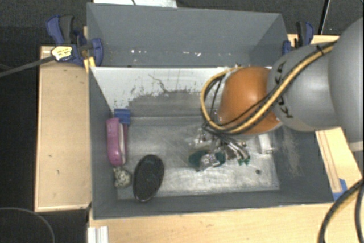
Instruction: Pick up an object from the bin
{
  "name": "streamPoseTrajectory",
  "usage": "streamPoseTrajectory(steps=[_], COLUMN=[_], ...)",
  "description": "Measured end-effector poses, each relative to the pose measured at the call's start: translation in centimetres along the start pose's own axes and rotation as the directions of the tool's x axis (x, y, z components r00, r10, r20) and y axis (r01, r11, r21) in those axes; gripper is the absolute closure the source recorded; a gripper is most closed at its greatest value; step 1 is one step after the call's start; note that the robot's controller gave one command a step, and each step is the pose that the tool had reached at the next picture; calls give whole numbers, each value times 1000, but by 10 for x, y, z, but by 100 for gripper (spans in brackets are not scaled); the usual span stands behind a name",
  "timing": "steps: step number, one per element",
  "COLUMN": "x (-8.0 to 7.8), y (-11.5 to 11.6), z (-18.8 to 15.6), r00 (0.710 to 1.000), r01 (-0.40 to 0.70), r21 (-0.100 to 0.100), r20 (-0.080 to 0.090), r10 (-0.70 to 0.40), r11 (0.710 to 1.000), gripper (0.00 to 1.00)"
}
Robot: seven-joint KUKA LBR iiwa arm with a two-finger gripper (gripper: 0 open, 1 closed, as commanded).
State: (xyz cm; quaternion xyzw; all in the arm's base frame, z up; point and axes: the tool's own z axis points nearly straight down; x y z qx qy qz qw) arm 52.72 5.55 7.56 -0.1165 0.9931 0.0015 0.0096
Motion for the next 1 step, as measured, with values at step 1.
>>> streamPoseTrajectory(steps=[1], x=[16], y=[-18], z=[-137], r00=[1000], r01=[15], r21=[2], r20=[-10], r10=[-15], r11=[1000], gripper=[100])
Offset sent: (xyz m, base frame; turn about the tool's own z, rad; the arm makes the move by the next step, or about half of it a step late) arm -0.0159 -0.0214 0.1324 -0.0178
